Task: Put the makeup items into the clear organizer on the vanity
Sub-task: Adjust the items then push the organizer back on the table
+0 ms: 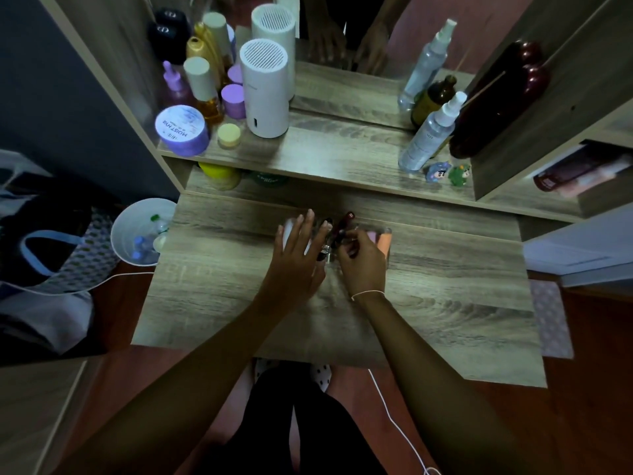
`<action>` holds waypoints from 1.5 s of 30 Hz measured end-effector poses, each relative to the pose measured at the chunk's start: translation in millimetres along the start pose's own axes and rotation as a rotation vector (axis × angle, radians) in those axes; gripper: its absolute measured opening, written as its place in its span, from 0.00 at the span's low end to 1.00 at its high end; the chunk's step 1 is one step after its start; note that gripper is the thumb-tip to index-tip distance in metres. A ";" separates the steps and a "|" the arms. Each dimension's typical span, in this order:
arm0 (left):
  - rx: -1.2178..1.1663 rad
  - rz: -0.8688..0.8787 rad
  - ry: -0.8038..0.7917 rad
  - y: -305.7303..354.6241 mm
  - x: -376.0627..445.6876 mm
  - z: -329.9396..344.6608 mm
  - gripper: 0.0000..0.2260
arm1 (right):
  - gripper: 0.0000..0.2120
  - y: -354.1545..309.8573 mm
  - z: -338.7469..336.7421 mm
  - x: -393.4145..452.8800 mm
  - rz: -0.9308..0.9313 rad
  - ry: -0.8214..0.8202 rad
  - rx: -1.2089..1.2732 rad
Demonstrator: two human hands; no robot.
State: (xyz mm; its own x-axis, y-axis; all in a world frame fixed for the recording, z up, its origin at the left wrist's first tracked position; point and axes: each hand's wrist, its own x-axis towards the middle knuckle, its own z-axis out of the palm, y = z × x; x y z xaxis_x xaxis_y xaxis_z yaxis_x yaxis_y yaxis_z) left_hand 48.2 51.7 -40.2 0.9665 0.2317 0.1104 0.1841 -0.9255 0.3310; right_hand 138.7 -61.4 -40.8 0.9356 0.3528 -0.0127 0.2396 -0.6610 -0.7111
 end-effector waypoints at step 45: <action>-0.119 -0.215 -0.030 -21.4 -13.0 -2.8 0.28 | 0.08 -8.0 -13.1 50.1 -0.053 -0.052 -0.010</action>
State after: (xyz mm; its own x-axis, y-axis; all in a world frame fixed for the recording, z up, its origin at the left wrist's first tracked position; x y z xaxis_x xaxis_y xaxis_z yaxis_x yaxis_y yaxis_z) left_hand 31.3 69.3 -46.1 0.9126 0.4089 -0.0014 0.3653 -0.8136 0.4524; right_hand 187.1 -47.1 -26.5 0.9070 0.4209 -0.0122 0.2909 -0.6473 -0.7045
